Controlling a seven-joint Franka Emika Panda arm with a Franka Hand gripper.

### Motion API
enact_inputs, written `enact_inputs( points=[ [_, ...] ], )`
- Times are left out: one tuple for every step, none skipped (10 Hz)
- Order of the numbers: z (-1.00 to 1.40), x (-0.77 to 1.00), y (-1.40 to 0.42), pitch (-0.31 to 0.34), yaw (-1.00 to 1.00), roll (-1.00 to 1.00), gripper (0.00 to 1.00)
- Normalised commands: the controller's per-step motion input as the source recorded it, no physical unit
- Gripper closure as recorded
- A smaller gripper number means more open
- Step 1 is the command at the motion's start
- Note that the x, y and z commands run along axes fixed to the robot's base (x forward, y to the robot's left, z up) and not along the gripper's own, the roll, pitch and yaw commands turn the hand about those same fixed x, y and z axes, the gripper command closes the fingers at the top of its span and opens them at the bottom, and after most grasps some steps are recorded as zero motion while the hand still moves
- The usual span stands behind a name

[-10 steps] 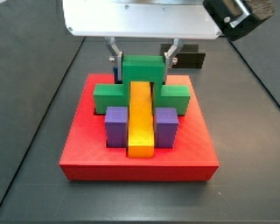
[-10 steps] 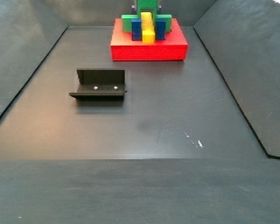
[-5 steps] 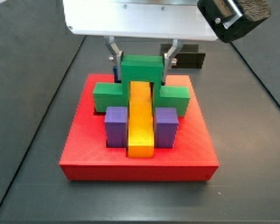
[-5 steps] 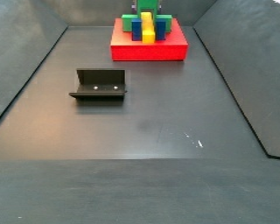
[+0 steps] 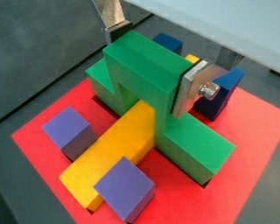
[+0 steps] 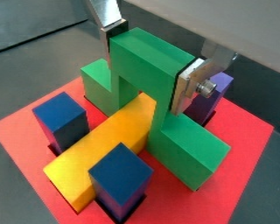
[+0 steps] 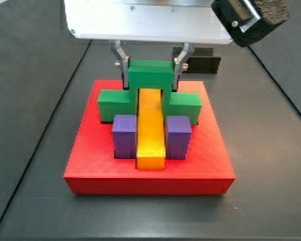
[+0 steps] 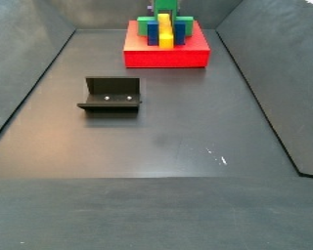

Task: Pick up the green object. Move up. Place the green object on the fixture. Regrasp the green object. Move to above the board. Insert the green object.
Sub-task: Insert the green object.

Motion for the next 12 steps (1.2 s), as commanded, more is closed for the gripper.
enact_inputs(
  points=[
    [-0.1, -0.03, -0.01, 0.0, 0.32, 0.0, 1.0],
    [-0.13, -0.05, -0.05, 0.0, 0.23, 0.0, 1.0],
    [-0.2, -0.03, -0.09, 0.0, 0.15, 0.0, 1.0],
    [-0.33, 0.0, -0.04, 0.0, 0.05, 0.0, 1.0],
    [-0.47, 0.09, 0.0, 0.0, 0.0, -0.01, 1.0],
    [-0.62, 0.1, 0.0, 0.0, 0.0, -0.04, 1.0],
    [-0.78, 0.08, 0.0, -0.007, 0.0, -0.05, 1.0],
    [-0.87, 0.1, 0.0, -0.004, 0.0, -0.03, 1.0],
    [-0.83, 0.11, 0.0, 0.0, 0.0, -0.03, 1.0],
    [-0.76, 0.06, 0.0, 0.013, 0.0, -0.01, 1.0],
    [-0.28, -0.07, 0.0, 0.077, 0.0, -0.12, 1.0],
    [-0.11, -0.07, 0.0, 0.0, 0.0, 0.0, 1.0]
  ],
)
